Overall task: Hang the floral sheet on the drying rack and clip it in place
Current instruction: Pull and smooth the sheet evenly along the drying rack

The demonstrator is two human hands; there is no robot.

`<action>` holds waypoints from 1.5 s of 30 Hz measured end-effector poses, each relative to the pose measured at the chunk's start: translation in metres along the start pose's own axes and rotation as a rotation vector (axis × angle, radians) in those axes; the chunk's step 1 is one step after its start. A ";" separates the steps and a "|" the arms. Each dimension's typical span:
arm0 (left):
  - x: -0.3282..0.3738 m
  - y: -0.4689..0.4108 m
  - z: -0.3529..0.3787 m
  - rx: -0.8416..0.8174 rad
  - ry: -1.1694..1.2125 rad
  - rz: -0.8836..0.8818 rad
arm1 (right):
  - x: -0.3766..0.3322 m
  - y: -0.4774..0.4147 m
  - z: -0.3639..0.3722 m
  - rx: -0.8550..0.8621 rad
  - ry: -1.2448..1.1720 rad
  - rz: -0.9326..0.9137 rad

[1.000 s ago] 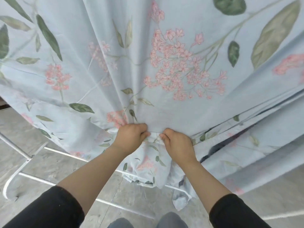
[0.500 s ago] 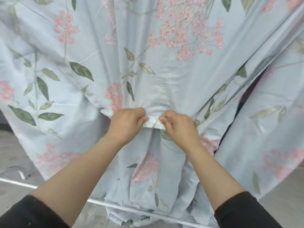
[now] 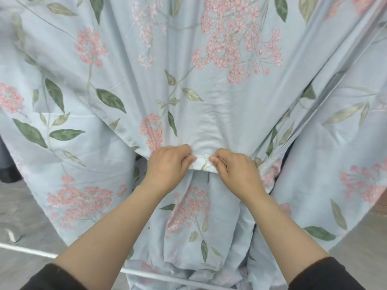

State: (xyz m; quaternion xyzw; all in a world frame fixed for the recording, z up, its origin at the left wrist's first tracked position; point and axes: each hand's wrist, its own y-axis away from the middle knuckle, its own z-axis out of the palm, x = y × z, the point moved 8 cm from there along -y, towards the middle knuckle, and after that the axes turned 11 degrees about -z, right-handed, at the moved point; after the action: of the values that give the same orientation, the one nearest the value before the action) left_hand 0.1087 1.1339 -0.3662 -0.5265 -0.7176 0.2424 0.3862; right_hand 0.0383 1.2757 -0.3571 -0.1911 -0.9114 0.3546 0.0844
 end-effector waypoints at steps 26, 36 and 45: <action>-0.012 0.075 0.069 -0.026 -0.029 -0.009 | 0.020 0.077 0.073 -0.005 -0.004 0.020; -0.010 0.106 0.104 -0.048 -0.014 -0.042 | 0.037 0.110 0.101 -0.080 0.006 0.045; -0.021 0.134 0.141 -0.175 -0.002 -0.090 | 0.045 0.140 0.136 -0.155 -0.028 0.107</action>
State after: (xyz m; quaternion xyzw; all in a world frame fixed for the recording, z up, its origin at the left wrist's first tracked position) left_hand 0.0735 1.1661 -0.5559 -0.5251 -0.7595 0.1616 0.3484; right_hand -0.0015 1.3050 -0.5508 -0.2403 -0.9257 0.2896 0.0375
